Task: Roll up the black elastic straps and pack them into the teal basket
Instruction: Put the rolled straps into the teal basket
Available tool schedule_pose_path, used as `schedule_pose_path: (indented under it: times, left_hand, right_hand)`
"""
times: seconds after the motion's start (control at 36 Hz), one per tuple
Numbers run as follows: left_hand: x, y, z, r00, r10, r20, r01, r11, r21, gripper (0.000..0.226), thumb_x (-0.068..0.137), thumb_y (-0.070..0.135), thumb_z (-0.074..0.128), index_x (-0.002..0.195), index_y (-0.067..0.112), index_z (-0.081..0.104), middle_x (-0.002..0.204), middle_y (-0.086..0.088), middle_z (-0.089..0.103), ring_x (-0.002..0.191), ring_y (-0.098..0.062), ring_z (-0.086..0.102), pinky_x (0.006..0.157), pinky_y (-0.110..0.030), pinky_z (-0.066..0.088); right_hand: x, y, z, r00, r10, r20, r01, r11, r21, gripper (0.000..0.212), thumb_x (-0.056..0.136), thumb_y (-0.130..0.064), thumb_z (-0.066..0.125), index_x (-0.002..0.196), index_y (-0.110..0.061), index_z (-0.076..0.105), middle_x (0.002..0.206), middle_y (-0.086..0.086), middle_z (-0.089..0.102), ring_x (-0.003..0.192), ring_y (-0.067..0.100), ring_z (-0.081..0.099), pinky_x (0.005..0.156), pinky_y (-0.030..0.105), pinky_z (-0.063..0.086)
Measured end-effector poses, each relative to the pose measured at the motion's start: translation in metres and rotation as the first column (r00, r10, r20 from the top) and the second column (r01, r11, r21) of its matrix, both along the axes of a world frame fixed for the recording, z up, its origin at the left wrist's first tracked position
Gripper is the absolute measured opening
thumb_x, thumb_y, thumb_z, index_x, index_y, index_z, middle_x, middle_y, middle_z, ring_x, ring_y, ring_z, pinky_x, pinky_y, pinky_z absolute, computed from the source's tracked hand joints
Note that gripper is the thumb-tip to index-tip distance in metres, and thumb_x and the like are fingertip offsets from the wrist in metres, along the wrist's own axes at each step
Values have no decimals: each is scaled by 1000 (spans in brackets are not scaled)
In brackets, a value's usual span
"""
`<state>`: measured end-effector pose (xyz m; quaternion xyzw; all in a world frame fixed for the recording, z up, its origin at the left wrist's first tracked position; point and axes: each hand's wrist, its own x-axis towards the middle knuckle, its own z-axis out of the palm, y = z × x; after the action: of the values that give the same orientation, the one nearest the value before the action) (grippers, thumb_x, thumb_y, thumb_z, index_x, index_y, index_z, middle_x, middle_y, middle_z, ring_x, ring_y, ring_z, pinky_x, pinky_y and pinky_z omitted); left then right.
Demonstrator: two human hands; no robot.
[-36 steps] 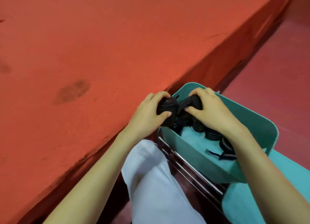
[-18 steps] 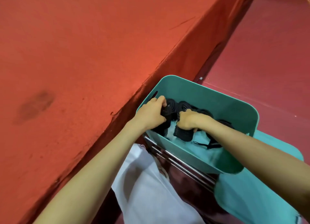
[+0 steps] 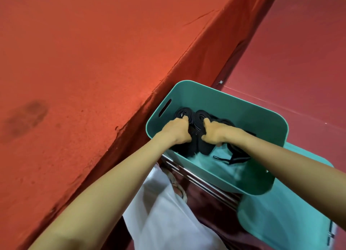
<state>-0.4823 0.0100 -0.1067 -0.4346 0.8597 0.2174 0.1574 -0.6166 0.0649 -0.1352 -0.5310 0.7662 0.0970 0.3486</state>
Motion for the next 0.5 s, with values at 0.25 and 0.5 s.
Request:
schedule_pose_path:
  times: [0.25,0.5]
  left_hand:
    - [-20,-9,-17,999,-5,-49,9,998,70,58,72,21,80,118,8,47,117,-13,56,108,-33,54,77,-37,43]
    - [-27,-16,-32,991,-125,45,127,991,-45,74,69,22,83,128,6,41,127,-18,39,117,-36,48,87,-42,45]
  right_hand:
    - [-2,9,2,994,80,-70,-71,990,122,50,91,-31,56,131,-4,44,119,14,60,49,21,62,57,28,54]
    - [4,14,-18,997,-43,-63,38,995,-88,71,88,-43,63,138,-3,31,138,21,34,119,39,49,94,39,43]
